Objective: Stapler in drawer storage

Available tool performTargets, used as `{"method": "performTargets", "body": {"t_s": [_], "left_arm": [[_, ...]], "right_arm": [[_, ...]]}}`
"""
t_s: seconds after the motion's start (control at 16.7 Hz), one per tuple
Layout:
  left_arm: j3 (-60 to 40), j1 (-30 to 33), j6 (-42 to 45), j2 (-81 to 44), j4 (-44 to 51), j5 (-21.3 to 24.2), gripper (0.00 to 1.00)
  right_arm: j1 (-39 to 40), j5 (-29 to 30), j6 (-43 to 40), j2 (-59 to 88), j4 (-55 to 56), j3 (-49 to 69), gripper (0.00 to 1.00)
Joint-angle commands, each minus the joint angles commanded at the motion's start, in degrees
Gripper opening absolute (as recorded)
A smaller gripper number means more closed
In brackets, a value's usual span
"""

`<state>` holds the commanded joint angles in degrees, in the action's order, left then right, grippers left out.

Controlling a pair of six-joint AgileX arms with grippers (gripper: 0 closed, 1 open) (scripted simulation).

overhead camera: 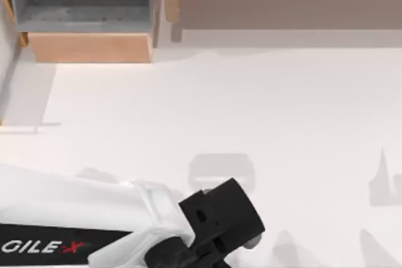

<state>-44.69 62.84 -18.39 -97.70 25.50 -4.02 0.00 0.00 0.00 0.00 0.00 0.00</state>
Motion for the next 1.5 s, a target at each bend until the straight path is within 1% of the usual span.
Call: {"method": "performTargets", "body": {"t_s": [0.42,0.78,1.14,1.32,1.5], "left_arm": [[-0.7,0.1,0.2,1.1,0.6,-0.2,0.0],[-3.9,0.1,0.0,4.9,7.9,-0.2,0.0],[-4.4,-0.3,0.4,4.9,8.1,-0.3,0.0],[-8.5,-4.4,2.9,5.1,8.6,-0.5,0.0],[-16.0,-12.2,7.4,4.8,9.5,-1.2,0.0]], "right_arm": [[0.0,0.0,0.0,0.0,0.0,0.0,1.0],[0.0,0.0,0.0,0.0,0.0,0.0,1.0],[0.0,0.0,0.0,0.0,0.0,0.0,1.0],[0.0,0.0,0.0,0.0,0.0,0.0,1.0],[0.0,0.0,0.0,0.0,0.0,0.0,1.0]]}}
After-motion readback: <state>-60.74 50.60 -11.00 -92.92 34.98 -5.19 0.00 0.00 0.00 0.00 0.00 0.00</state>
